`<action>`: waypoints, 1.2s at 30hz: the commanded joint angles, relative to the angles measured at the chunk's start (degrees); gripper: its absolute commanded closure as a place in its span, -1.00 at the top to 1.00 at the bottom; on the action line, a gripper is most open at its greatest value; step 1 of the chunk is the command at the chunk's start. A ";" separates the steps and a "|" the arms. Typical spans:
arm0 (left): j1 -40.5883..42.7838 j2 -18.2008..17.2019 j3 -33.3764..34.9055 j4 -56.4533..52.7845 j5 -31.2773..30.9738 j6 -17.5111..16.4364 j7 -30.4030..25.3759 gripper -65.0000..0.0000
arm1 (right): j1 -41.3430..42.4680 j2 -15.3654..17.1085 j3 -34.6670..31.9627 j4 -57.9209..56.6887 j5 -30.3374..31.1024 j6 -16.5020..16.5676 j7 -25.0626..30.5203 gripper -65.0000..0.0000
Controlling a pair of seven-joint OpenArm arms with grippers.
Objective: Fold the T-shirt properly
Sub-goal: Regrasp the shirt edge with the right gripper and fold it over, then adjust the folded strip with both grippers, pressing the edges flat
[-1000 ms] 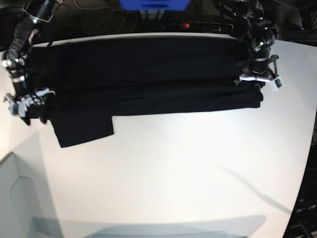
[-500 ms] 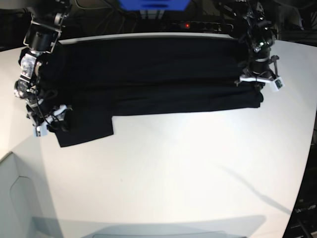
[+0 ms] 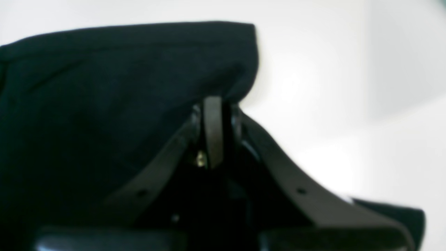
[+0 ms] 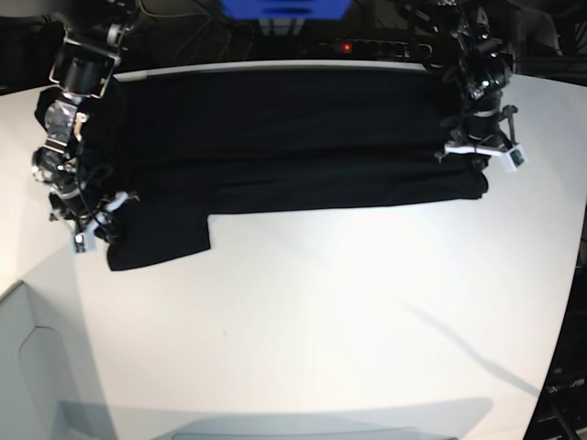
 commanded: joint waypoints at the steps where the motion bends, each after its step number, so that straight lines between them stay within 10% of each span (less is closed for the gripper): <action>1: -0.18 -0.63 -0.32 1.07 -0.03 0.10 -1.34 -1.00 | 0.36 0.17 0.12 1.60 -1.37 0.60 -2.27 -1.00; 19: -0.18 -0.72 -0.41 3.97 -0.03 0.10 -1.43 -1.00 | -16.52 -6.07 4.78 39.84 -1.19 0.60 -2.45 -1.00; 36: 0.17 -0.90 -0.67 7.23 -0.03 0.10 -1.34 -1.00 | -21.27 -6.95 11.11 41.86 -1.19 0.60 -2.27 -1.00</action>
